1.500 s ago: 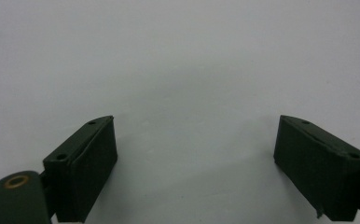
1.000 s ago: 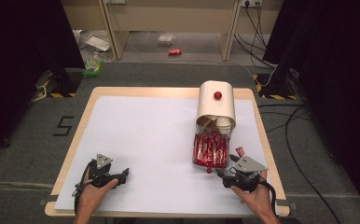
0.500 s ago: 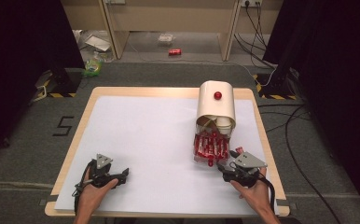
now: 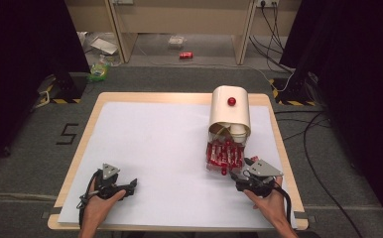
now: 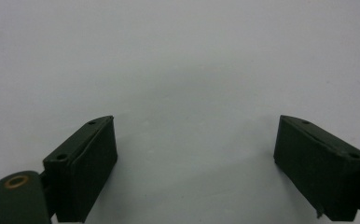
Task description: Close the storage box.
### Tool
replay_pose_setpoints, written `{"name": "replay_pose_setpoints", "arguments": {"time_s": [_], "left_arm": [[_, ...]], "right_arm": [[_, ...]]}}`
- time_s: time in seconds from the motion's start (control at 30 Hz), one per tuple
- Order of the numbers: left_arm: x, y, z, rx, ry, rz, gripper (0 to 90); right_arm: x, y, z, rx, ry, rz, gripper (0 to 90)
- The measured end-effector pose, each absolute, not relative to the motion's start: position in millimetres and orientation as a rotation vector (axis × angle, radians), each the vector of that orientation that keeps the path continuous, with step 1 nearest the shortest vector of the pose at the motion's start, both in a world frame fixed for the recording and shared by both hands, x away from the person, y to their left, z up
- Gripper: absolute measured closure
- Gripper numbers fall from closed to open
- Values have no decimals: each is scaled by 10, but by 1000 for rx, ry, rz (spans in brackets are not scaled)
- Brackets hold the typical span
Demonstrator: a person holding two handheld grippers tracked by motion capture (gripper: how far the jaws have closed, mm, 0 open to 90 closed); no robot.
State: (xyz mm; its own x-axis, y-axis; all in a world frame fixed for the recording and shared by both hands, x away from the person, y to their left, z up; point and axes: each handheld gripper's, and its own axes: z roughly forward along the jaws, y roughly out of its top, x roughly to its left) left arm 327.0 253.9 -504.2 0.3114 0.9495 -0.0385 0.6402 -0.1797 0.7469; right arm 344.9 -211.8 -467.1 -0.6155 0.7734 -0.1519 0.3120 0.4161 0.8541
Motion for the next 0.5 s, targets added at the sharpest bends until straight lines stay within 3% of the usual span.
{"name": "replay_pose_setpoints", "arguments": {"time_s": [0.5], "left_arm": [[3270, 2539, -5042, 1909, 1408, 588, 122]], "right_arm": [[3555, -2130, -4680, 990, 2096, 1136, 237]]}}
